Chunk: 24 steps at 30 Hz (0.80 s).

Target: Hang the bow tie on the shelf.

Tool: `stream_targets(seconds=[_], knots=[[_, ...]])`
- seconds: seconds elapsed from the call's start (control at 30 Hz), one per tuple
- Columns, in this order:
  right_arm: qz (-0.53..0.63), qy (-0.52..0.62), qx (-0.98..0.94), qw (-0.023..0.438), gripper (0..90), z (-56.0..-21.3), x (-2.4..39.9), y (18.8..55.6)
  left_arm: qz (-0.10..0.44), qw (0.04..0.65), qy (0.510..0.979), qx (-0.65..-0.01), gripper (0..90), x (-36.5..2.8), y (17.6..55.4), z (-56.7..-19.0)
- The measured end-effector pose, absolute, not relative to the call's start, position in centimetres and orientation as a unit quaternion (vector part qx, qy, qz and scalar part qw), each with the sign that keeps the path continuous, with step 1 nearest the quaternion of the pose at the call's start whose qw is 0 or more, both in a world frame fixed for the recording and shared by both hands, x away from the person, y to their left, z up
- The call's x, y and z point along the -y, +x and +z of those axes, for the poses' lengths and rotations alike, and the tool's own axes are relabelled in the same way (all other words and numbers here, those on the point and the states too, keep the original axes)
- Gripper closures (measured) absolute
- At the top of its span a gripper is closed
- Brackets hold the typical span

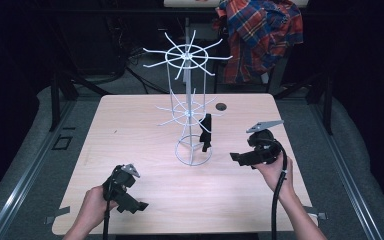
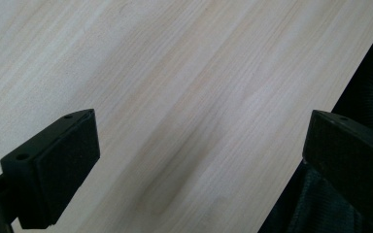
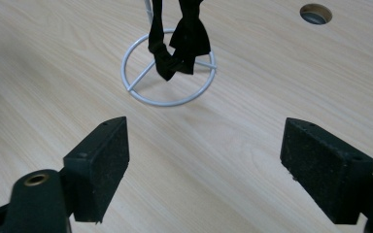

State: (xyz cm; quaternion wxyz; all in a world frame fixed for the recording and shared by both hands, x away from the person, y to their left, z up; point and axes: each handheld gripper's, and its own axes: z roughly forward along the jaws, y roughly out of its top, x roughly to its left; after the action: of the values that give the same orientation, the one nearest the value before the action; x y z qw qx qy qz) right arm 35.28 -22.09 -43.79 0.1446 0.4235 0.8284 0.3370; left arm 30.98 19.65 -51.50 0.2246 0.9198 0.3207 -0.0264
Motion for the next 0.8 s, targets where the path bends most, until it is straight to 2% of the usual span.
stream_targets(seconds=[0.43,0.8], knots=[[0.29,0.441,-0.841,0.119,7.6,-46.3,24.2,32.6,-0.026,0.225,0.92,-0.321,0.1,-19.6,31.0,-51.6],[0.258,0.452,-0.849,0.094,5.7,-48.4,25.8,29.7,-0.019,0.221,0.921,-0.32,0.1,-19.4,31.0,-51.5]])
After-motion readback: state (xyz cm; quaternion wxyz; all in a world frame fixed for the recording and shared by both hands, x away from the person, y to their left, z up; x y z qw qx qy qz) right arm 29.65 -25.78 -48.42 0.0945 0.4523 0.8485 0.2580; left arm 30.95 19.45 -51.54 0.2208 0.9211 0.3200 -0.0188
